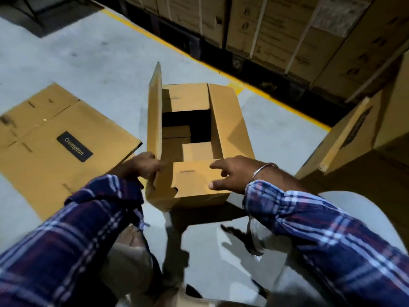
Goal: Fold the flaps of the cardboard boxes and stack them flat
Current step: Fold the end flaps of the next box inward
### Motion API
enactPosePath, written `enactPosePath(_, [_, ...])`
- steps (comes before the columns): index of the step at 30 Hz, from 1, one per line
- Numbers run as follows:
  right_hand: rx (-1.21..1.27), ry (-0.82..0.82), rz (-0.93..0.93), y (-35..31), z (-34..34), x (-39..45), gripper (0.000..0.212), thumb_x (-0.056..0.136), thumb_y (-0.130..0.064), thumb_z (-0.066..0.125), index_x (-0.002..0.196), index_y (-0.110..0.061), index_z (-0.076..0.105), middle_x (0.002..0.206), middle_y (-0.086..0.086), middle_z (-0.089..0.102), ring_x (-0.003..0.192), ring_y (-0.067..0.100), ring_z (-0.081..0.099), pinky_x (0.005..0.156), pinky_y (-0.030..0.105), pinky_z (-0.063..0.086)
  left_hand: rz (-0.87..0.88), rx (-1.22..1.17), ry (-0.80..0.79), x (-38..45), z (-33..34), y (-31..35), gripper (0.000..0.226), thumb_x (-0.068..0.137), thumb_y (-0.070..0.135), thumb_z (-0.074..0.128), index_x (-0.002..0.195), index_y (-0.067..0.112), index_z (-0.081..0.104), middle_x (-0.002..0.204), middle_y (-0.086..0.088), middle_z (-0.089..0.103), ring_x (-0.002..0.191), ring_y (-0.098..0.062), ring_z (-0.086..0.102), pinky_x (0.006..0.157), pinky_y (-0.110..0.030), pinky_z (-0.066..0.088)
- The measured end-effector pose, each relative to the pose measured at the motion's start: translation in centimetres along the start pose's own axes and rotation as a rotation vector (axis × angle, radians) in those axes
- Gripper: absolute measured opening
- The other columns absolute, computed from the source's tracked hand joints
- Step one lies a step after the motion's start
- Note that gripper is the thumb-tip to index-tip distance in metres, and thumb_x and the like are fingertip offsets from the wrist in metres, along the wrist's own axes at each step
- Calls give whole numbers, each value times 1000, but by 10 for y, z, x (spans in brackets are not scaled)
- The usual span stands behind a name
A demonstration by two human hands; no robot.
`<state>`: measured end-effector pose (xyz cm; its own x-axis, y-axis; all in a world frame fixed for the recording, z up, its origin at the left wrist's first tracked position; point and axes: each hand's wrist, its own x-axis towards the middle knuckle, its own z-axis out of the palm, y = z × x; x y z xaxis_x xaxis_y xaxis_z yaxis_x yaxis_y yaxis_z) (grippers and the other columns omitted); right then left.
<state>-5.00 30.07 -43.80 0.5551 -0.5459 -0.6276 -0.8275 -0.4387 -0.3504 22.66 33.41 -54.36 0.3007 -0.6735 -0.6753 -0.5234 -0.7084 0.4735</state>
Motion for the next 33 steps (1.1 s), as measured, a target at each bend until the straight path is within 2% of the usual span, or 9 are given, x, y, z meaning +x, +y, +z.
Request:
enactPosePath(3, [-17, -30, -29, -7, -2, 5, 69, 97, -52, 61, 156, -29, 36, 153, 1, 49, 135, 23, 49, 105, 35, 41, -8, -40, 52, -7, -41, -22, 42, 87, 17, 74, 124, 16, 54, 97, -12, 66, 80, -30, 67, 76, -52, 59])
enactPosePath(5, [-2, -3, -48, -11, -3, 15, 68, 97, -51, 61, 157, -30, 35, 153, 1, 49, 133, 23, 51, 104, 35, 42, -32, 66, 150, -7, -58, -39, 53, 90, 7, 70, 135, 10, 43, 113, -24, 62, 98, -41, 65, 83, -59, 58])
enactPosePath(9, [-47, -42, -35, -17, -6, 37, 69, 96, -52, 62, 157, -31, 34, 153, 2, 48, 134, 25, 49, 106, 39, 43, -118, 362, 409, 8, -53, -62, 83, 101, 29, 60, 160, 13, 3, 132, -35, 53, 116, -51, 58, 99, -60, 49])
enactPosePath(12, [-27, -23, -48, -18, -9, 48, 68, 96, -52, 62, 156, -33, 35, 153, 1, 48, 133, 25, 49, 107, 41, 45, -138, 675, 599, 20, -16, -63, 79, 100, 27, 59, 161, 10, 12, 156, -33, 29, 143, -49, 35, 105, -65, 41])
enactPosePath(16, [-37, -22, -58, -16, -13, 62, 68, 96, -53, 61, 156, -33, 35, 153, 1, 48, 133, 25, 50, 106, 41, 45, -325, 684, 442, 52, 19, -61, 79, 100, 45, 49, 158, 2, 19, 168, -26, -5, 156, -43, -3, 116, -71, 14])
enactPosePath(19, [-53, -29, -60, -16, -15, 68, 68, 97, -53, 60, 156, -32, 34, 152, 2, 48, 132, 26, 50, 105, 41, 46, -389, 364, 335, 79, 38, -70, 89, 97, 66, 45, 158, 5, 22, 165, -25, 18, 150, -44, 25, 116, -67, 28])
enactPosePath(22, [-48, -51, -70, -15, -13, 74, 68, 96, -55, 60, 156, -34, 34, 152, 1, 49, 130, 25, 52, 104, 42, 47, -357, -23, 264, 96, 59, -81, 78, 98, 65, 48, 150, 8, 36, 146, -23, 50, 129, -44, 53, 104, -55, 48])
enactPosePath(27, [-27, -77, -86, -11, -11, 80, 68, 95, -56, 60, 155, -36, 35, 151, 0, 50, 129, 24, 53, 105, 45, 48, -354, 46, 434, 103, 77, -80, 41, 104, 41, 48, 126, 9, 60, 129, -18, 63, 116, -41, 61, 91, -45, 49])
enactPosePath(33, [-45, -138, -48, -12, -7, 85, 68, 96, -53, 60, 155, -34, 34, 148, 1, 51, 125, 24, 54, 101, 43, 50, -326, 82, 458, 104, 72, -84, 35, 103, 36, 54, 119, 7, 64, 120, -17, 67, 109, -37, 64, 86, -42, 50])
